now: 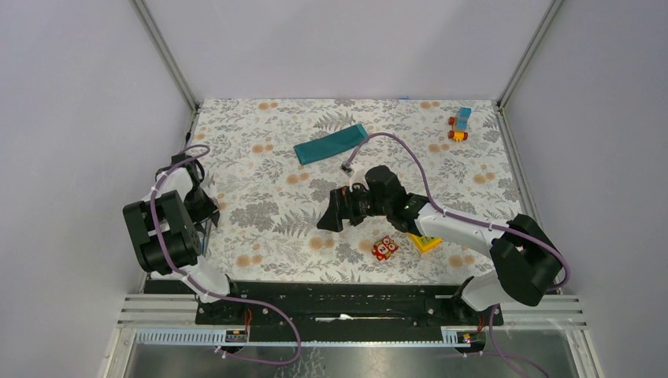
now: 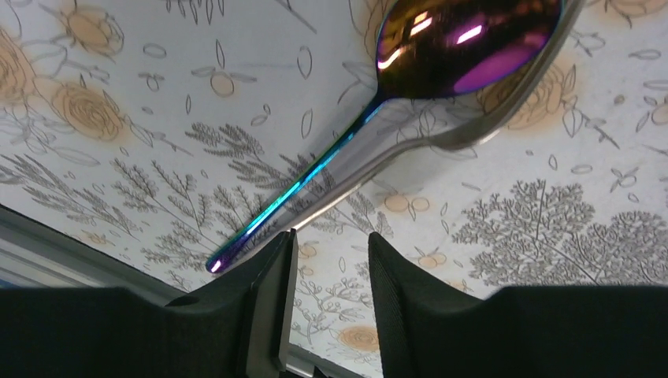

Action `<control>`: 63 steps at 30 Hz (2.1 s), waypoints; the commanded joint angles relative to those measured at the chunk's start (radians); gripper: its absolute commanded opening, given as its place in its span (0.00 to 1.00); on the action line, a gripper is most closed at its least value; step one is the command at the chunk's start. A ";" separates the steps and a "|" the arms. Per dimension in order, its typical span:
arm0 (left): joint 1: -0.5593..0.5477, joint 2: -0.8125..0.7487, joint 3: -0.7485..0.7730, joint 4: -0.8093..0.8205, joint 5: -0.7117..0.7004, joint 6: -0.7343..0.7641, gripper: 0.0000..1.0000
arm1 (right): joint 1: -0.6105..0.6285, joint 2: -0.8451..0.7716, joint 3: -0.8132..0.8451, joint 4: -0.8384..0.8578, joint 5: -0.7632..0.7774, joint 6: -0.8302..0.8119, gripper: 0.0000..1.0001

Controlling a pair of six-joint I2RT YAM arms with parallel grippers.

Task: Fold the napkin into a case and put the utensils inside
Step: Pick up the fork from the corner of the board.

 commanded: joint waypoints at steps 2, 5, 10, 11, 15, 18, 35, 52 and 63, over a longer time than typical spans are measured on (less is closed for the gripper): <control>-0.002 0.071 0.071 0.053 -0.046 0.040 0.40 | -0.012 -0.028 -0.005 0.042 0.007 -0.003 0.99; -0.008 0.112 0.073 0.070 -0.030 0.046 0.39 | -0.018 -0.031 -0.007 0.046 0.005 0.001 0.99; -0.042 0.131 0.052 0.093 -0.022 0.047 0.33 | -0.023 -0.032 -0.014 0.056 -0.002 0.009 0.99; -0.050 0.130 0.048 0.095 -0.016 0.047 0.31 | -0.024 -0.031 -0.015 0.058 -0.004 0.010 0.99; -0.086 0.121 0.036 0.100 -0.009 0.038 0.28 | -0.027 -0.025 -0.018 0.065 -0.009 0.013 0.99; -0.119 0.098 0.024 0.109 0.009 0.035 0.23 | -0.030 -0.013 -0.015 0.066 -0.008 0.011 0.99; -0.632 -0.033 0.154 0.168 -0.105 0.044 0.00 | -0.347 0.117 -0.004 -0.003 -0.082 0.102 0.99; -1.479 -0.168 0.035 0.941 -1.035 0.749 0.00 | -0.620 0.034 0.442 -0.566 -0.216 0.211 0.98; -1.623 0.098 -0.246 2.463 -1.089 2.030 0.00 | -0.578 -0.115 0.462 -0.623 -0.265 0.144 0.97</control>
